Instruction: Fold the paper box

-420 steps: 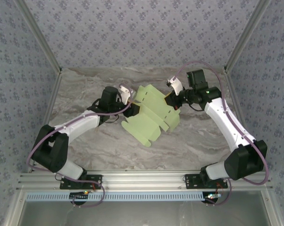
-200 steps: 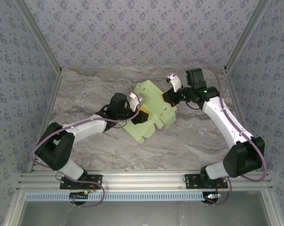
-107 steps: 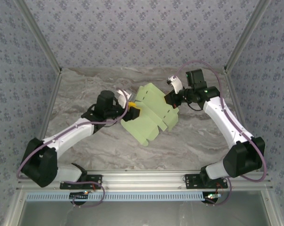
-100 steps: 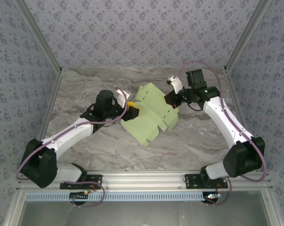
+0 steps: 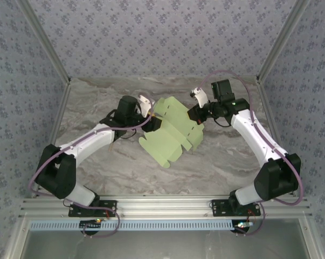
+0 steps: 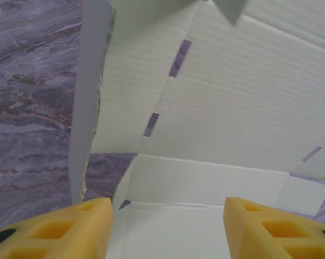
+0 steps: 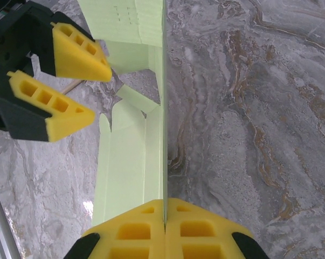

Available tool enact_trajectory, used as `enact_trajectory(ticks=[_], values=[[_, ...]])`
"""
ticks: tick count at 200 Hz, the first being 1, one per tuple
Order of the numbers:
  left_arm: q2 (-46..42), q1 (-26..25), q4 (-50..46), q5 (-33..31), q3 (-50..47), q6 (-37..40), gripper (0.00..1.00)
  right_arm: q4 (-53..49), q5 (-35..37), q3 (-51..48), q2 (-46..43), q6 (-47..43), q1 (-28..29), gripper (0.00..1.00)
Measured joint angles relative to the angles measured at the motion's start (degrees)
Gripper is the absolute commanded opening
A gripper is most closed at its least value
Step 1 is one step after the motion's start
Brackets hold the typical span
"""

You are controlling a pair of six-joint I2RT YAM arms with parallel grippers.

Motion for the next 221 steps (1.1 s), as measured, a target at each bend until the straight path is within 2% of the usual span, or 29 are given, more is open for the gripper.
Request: enact_trajectory(ticks=[66,132,221], values=[[4.5,0.7,-0.1,1.1,1.6,0.6,0.57,0.0,-0.2,0.4,0.4,0.1,0.2,0.00],[4.5,-1.2,3.8,6.6,-0.8,-1.6,0.48,0.2,-0.2,1.0,0.7,1.1,0.2,0.00],[5.3,-2.3,5.2,5.2,-1.1,-2.6,0.49,1.3,-0.9,1.0,0.9,2.2,1.5,0.00]])
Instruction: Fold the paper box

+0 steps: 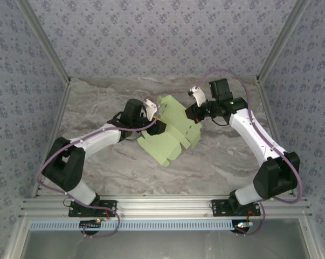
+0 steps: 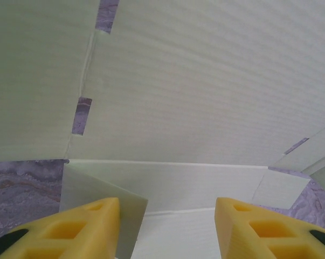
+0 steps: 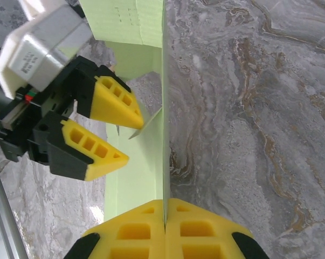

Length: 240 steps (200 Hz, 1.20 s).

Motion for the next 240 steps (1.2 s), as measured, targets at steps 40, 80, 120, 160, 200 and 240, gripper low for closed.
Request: enact_trajectory(ticks=[40,80,120,160,200,240], values=[[-0.2,0.0,-0.1,0.0,-0.2,0.2,0.51,-0.9,2.5,0.0,0.0,-2.2,0.1,0.00],[-7.1,0.1,0.0,0.2,-5.2,-0.1,0.54,-3.4,8.9,0.5,0.0,-6.2,0.5,0.00],[-14.2,1.7,0.4,0.0,-10.0,-1.7,0.55,-3.5,16.3,0.5,0.4,-11.1,2.8,0.00],[-17.1,4.3,0.4,-2.7,-12.9,-4.0,0.55,-0.9,24.6,-0.3,1.6,-19.3,7.3,0.00],[-17.1,8.3,1.9,-5.9,-15.0,-7.2,0.56,7.3,31.7,-5.8,1.6,-30.6,11.7,0.00],[-14.5,14.3,7.4,-8.2,-16.7,-10.7,0.57,19.0,33.3,-15.6,1.6,-42.7,12.7,0.00]])
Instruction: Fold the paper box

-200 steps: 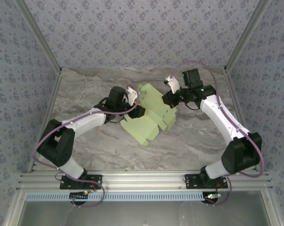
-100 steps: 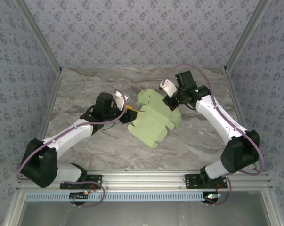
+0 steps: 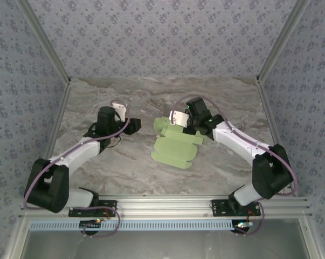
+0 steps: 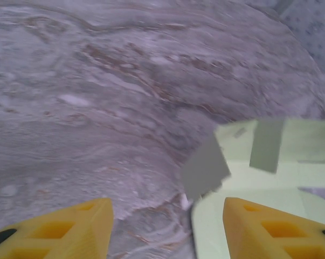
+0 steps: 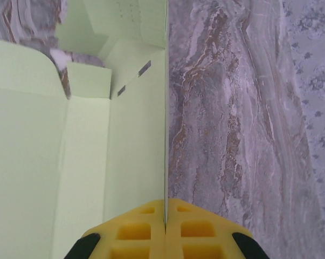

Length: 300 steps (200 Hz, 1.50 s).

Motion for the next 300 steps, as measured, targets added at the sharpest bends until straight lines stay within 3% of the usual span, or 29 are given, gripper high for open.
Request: enact_trajectory(ticks=[49,123,202,300], values=[[4.2,0.9,1.2,-4.1,2.4,0.6,0.58,14.7,0.7,-7.6,-0.1,-11.6,0.8,0.00],[12.2,1.6,-0.1,-2.1,7.9,5.9,0.53,36.2,4.5,-20.4,-0.1,-22.6,2.9,0.00],[16.2,1.6,-0.2,4.5,8.4,12.9,0.50,46.4,5.6,-22.7,-0.5,-25.8,3.2,0.00],[19.6,2.0,-2.3,4.6,11.9,14.6,0.45,63.6,9.9,-29.8,4.2,-29.0,5.7,0.00]])
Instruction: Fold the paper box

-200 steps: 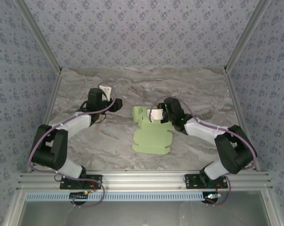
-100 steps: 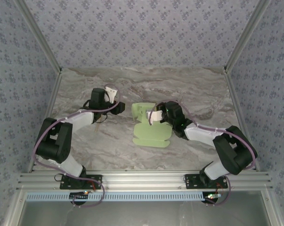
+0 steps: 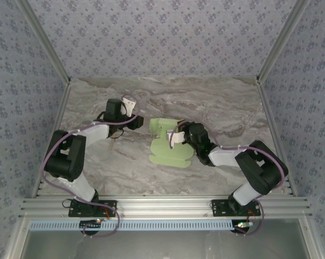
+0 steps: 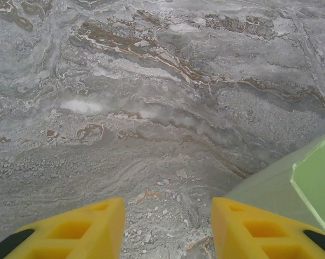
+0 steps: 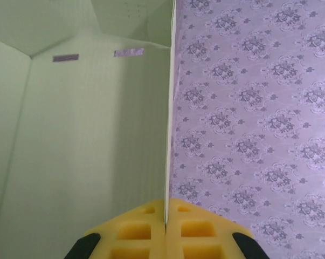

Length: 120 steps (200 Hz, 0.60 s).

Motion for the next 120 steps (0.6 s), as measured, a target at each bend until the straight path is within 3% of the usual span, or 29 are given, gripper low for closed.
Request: enact_trajectory(ticks=[60,120], values=[[0.5,0.3,-1.8,2.0,1.1,2.8,0.45,6.7,2.5,-2.6,1.2,-1.4,1.5,0.00],[5.4,0.3,-6.2,5.4,5.5,6.3,0.45,7.1,3.0,-3.0,1.1,-1.4,1.4,0.00]])
